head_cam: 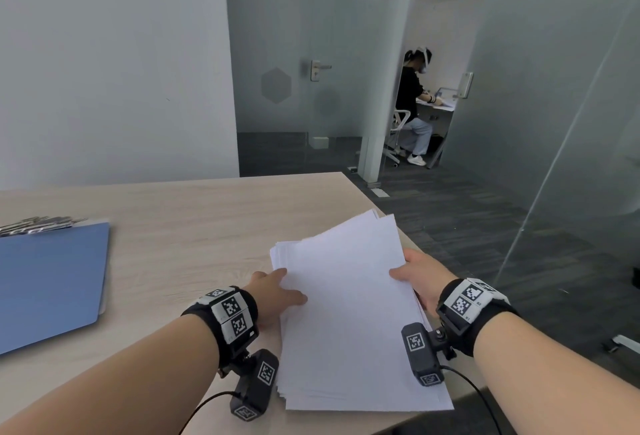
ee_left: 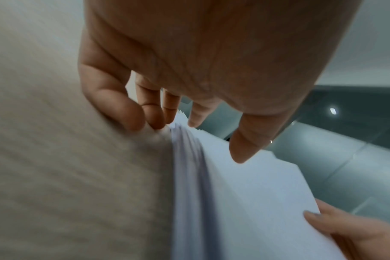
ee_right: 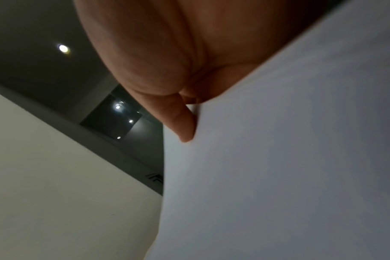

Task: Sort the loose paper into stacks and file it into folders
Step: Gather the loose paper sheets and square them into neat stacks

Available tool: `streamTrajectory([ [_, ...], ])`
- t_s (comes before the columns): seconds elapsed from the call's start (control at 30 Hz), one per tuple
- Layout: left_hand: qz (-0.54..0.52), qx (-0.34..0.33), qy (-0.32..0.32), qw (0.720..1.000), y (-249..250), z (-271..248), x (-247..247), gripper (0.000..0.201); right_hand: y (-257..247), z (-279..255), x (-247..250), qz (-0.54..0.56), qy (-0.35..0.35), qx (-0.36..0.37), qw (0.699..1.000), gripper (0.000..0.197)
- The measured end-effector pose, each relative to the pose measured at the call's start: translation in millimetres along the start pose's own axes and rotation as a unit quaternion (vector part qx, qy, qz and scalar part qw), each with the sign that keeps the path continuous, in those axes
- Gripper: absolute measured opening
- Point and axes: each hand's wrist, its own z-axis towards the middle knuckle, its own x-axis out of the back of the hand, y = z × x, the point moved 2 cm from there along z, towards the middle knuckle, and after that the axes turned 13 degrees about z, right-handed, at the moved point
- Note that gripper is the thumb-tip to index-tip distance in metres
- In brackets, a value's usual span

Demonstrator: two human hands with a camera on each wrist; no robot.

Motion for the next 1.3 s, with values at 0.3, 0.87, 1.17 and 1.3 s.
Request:
streamTrajectory([
  [0.3, -0.445, -0.128, 0.135, 0.876, 31.5, -31.5, 64.2, 0.020, -62.2, -33.1, -28.8, 0.198, -0.029, 0.224, 0.954, 0.028],
  [0.87, -0.441, -0.247, 0.182, 0.843, 36.3, -56.7, 50.4, 0.033, -37.5, -56.2, -33.1, 0.227, -0.086, 0.238, 0.941, 0.031],
  [1.17, -0.436, -0.207, 0.154, 0.862, 19.5, -44.5, 23.1, 0.046, -8.4, -47.1, -32.8, 0.186, -0.072, 0.186, 0.962, 0.035],
  [1.3, -0.451, -0.185, 0.157, 0.859, 16.8, -41.4, 19.9, 0.040, -9.4, -48.3, -37.3, 0.174, -0.040, 0.187, 0.966, 0.017],
])
